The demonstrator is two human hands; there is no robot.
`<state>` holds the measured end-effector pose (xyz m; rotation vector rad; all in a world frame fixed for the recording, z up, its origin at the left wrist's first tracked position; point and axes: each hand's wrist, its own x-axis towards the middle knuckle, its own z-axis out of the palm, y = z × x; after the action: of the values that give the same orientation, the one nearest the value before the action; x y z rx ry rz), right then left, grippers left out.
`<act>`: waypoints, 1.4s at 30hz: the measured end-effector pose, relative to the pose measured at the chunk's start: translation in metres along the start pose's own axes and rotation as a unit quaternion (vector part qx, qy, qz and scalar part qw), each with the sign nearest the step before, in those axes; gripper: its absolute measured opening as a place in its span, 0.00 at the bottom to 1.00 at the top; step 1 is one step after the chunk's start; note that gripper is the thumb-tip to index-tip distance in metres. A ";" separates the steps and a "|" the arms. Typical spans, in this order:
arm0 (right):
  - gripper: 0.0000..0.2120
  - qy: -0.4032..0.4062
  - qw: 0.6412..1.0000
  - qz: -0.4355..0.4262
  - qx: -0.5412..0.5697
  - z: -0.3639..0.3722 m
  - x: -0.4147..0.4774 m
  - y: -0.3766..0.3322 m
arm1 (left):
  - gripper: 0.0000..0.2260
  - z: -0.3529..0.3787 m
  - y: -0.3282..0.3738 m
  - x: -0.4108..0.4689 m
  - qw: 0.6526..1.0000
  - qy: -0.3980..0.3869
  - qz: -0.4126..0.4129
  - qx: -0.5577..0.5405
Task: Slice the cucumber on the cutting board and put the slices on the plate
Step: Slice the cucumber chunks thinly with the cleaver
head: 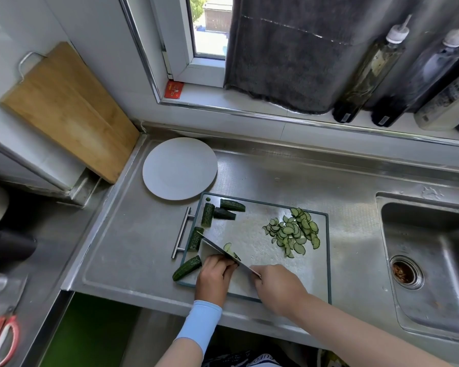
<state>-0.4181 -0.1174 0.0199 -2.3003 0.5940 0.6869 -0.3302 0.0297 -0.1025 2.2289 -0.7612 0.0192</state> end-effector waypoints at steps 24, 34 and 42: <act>0.11 0.028 1.000 -0.011 0.002 0.001 -0.023 0.024 | 0.08 -0.006 0.010 0.001 1.000 0.012 -0.012 -0.015; 0.12 0.004 1.000 0.008 0.015 0.003 -0.004 0.006 | 0.07 -0.002 0.006 0.000 1.000 0.003 -0.025 0.005; 0.16 0.002 1.000 0.004 0.015 -0.001 0.001 -0.003 | 0.06 -0.003 0.006 -0.003 1.000 0.004 -0.010 0.007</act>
<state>-0.4156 -0.1160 0.0214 -2.2739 0.6113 0.6725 -0.3350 0.0305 -0.0968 2.2493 -0.7355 0.0238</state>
